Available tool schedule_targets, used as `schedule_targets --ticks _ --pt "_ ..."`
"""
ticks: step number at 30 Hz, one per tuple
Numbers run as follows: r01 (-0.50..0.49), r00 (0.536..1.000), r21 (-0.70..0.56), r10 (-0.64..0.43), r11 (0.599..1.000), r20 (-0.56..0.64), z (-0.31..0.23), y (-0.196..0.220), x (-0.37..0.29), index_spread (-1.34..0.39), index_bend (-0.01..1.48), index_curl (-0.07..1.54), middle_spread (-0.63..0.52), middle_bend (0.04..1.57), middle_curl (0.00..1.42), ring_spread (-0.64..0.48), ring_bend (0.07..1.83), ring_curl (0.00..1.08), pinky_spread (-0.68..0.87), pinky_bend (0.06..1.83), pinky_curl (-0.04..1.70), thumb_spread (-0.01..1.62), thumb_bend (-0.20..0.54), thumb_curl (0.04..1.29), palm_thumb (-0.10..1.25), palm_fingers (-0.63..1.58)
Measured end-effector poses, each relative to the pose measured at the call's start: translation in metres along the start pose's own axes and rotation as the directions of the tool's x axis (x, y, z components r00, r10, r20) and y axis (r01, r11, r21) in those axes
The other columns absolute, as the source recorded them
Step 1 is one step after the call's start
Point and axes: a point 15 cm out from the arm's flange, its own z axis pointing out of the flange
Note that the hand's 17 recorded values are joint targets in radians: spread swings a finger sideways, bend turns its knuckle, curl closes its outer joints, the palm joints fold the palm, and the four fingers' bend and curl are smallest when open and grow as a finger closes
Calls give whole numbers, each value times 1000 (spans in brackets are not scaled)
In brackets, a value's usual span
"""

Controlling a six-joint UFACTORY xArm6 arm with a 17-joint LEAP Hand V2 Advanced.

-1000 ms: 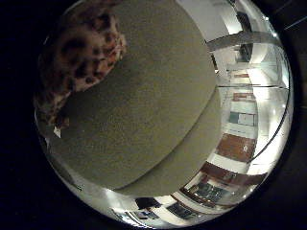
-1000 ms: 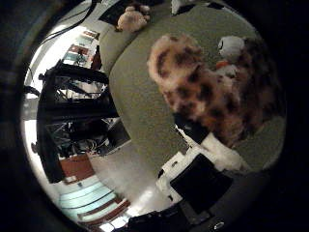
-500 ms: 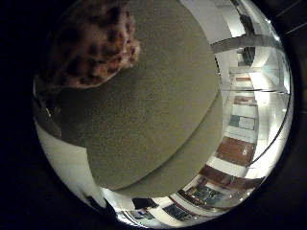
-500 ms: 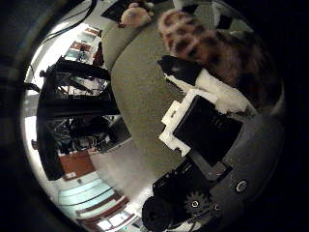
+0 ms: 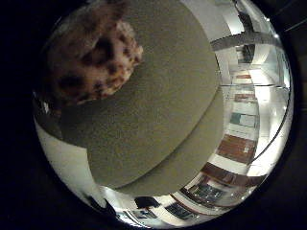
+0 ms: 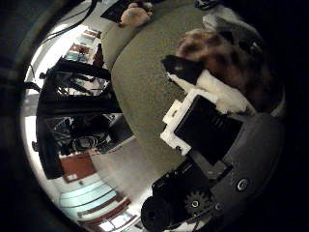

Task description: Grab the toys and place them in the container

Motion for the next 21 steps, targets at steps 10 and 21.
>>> schedule_targets --ticks 10,21 --pt "-95 995 -13 94 995 -32 -41 16 23 -164 1161 727 -86 1325 663 -151 1427 591 -201 1431 490 917 -15 638 1020 1220" --pt "-224 975 -32 223 974 -12 -110 57 36 -164 1182 726 -80 1335 663 -145 1444 591 -192 1415 548 869 -16 727 1017 1209"
